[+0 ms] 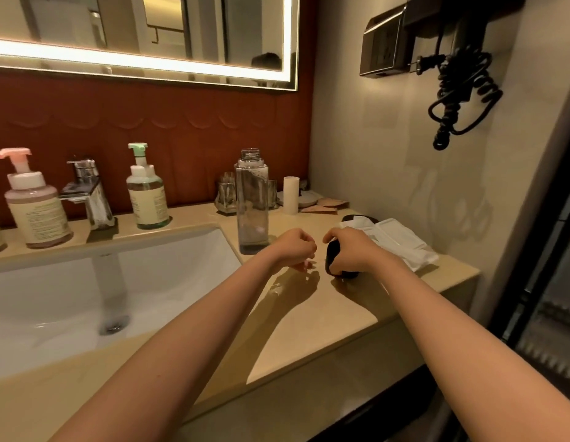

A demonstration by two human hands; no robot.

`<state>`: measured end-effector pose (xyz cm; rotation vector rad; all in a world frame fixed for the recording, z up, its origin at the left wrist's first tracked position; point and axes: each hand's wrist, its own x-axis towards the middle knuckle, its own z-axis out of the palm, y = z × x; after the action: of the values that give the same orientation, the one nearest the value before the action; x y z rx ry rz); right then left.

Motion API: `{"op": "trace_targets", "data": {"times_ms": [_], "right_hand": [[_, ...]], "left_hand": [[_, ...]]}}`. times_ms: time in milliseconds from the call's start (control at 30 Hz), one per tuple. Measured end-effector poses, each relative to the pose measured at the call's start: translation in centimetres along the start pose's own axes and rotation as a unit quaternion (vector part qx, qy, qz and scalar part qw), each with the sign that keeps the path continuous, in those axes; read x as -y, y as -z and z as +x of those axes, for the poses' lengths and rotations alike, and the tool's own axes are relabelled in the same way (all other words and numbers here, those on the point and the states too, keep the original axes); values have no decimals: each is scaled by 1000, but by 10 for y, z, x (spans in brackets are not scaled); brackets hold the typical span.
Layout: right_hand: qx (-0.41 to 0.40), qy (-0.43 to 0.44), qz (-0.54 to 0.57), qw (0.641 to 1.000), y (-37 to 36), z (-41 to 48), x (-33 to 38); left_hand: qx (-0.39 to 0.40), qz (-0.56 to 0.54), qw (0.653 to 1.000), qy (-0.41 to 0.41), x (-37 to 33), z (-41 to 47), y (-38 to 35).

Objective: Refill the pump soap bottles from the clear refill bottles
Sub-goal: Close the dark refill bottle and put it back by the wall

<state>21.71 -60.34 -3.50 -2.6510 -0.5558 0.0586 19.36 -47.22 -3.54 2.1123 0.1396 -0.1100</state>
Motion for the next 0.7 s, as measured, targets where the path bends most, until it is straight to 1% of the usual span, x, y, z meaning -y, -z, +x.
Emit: {"op": "trace_targets", "data": {"times_ms": [33, 100, 167, 200, 267, 333, 433, 500, 533, 600, 667, 700], "right_hand": [[-26, 8, 36, 999, 3, 1, 4], [-78, 25, 165, 983, 9, 4, 13], [-95, 47, 316, 943, 12, 8, 26], [-94, 58, 368, 923, 12, 10, 32], [-99, 82, 425, 896, 9, 13, 46], [-102, 104, 445, 884, 5, 16, 60], [-70, 138, 447, 881, 0, 21, 80], [-52, 152, 461, 873, -5, 27, 95], [-70, 144, 466, 870, -8, 28, 97], [-145, 105, 452, 874, -17, 37, 107], [-200, 57, 401, 892, -29, 47, 118], [-206, 39, 372, 904, -36, 53, 125]], "left_hand": [[6, -15, 1000, 10, -1, -3, 3], [35, -68, 997, 25, 0, -7, 8], [69, -166, 984, 18, 1, -9, 14], [72, -222, 972, 15, 1, -12, 17], [45, -300, 953, 14, -1, -15, 28], [5, -318, 948, 18, -1, -19, 44], [-46, -269, 962, 12, 3, -27, 70], [-78, -238, 968, 13, 9, -34, 91], [-87, -231, 969, 14, 9, -36, 96], [-131, -235, 963, 13, 12, -40, 115], [-178, -231, 956, 6, 13, -41, 133], [-196, -221, 955, 0, 13, -42, 142]]}}
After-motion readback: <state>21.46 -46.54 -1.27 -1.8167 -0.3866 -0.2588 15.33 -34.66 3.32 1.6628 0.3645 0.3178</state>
